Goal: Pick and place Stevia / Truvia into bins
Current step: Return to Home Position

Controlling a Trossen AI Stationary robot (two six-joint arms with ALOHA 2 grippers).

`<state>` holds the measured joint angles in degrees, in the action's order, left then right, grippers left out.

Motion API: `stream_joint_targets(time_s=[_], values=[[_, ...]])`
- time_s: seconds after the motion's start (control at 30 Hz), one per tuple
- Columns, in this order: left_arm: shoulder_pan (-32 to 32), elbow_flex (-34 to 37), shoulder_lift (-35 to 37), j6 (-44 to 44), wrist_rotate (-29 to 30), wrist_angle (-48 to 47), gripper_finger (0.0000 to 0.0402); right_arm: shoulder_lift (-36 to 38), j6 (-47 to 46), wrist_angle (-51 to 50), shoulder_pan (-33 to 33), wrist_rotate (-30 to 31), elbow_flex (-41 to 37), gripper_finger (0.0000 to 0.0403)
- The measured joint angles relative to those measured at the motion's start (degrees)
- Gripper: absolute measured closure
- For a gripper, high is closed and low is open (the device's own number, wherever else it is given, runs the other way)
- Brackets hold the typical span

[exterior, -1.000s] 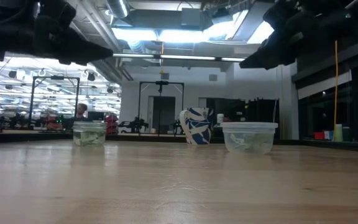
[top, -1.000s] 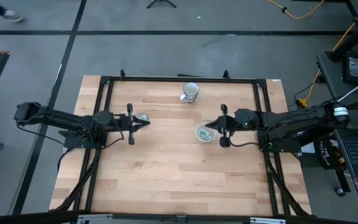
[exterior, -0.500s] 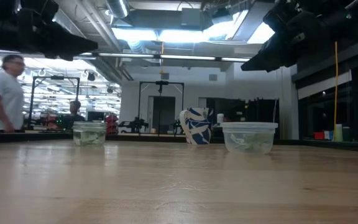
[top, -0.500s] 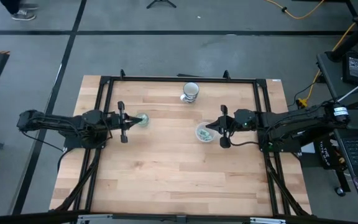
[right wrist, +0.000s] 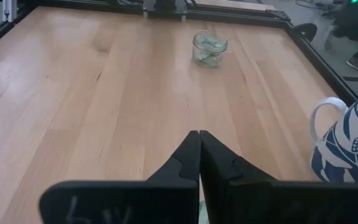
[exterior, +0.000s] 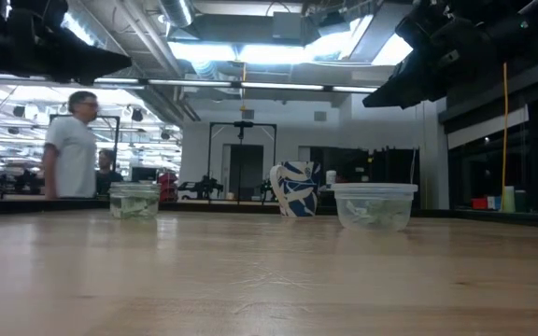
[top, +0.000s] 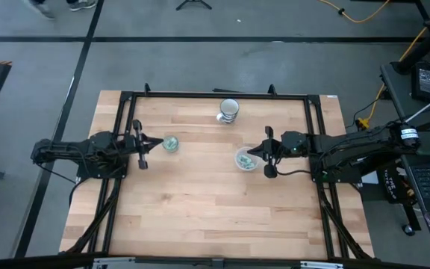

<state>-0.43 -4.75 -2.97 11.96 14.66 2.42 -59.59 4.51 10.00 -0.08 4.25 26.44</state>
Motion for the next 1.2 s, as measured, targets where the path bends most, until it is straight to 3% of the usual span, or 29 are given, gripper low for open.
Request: stream_joint_targets(time_s=[0.23,0.33,0.63,0.83,1.0,1.2], values=[[0.0,1.8,2.94,-0.75,1.86,-1.27,0.04,0.0,0.11,0.01,0.0,0.0,0.0,0.0399],[0.25,4.25,2.95,1.08,0.55,4.09,0.0399,0.0,0.18,0.04,0.0,0.0,0.0,0.0399],[3.07,4.28,2.85,0.9,-4.65,3.78,0.04,-0.02,1.64,1.78,-0.02,-0.39,0.0,0.0399],[6.82,4.28,2.83,-0.5,-6.83,1.6,0.04,0.07,5.75,13.27,-2.43,-11.25,-3.84,0.0399],[9.9,4.28,2.85,-0.3,-8.79,-0.08,0.0399,1.82,6.08,13.84,-7.75,-12.33,-5.62,0.0399],[13.01,4.28,2.83,1.21,-10.32,-1.2,0.0399,5.91,4.49,14.98,-14.21,-21.12,-9.82,0.0399]])
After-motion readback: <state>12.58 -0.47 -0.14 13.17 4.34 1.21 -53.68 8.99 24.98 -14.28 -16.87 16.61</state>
